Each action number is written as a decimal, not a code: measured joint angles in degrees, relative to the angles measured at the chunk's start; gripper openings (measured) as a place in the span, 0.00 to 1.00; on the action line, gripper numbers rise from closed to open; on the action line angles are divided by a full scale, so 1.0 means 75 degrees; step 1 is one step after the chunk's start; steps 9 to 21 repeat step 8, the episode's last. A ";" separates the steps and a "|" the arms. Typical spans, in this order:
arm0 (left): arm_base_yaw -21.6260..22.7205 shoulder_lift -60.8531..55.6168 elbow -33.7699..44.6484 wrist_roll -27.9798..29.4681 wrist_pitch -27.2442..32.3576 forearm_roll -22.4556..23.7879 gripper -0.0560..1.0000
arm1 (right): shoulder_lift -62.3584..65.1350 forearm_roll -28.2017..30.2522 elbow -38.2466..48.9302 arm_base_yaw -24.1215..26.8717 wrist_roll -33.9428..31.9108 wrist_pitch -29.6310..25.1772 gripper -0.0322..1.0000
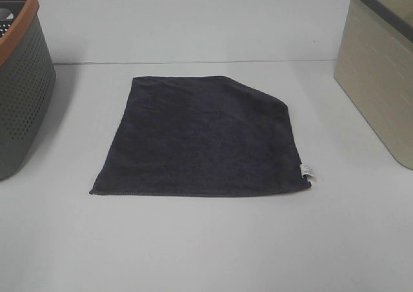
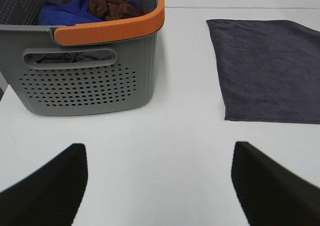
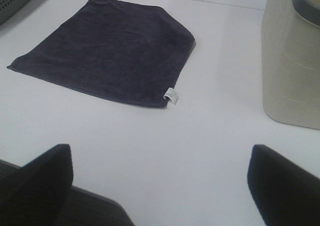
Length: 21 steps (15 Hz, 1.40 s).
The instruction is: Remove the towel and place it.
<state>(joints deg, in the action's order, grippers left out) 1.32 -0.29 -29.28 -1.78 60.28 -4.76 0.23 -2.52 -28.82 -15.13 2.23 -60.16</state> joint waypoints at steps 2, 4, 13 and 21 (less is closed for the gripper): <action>0.0000 0.0000 0.0000 0.0000 0.0000 0.0000 0.75 | 0.0000 0.0000 0.0000 0.0000 0.0000 0.0000 0.92; 0.0000 0.0000 0.0000 0.0000 0.0000 0.0000 0.75 | 0.0000 0.0000 0.0000 0.0000 0.0000 0.0000 0.92; 0.0000 0.0000 0.0000 -0.0008 0.0000 0.0000 0.75 | 0.0000 0.0000 0.0000 0.0000 -0.0008 0.0000 0.92; 0.0000 0.0000 0.0000 -0.0008 0.0000 0.0000 0.75 | 0.0000 0.0000 0.0000 0.0000 -0.0008 0.0000 0.92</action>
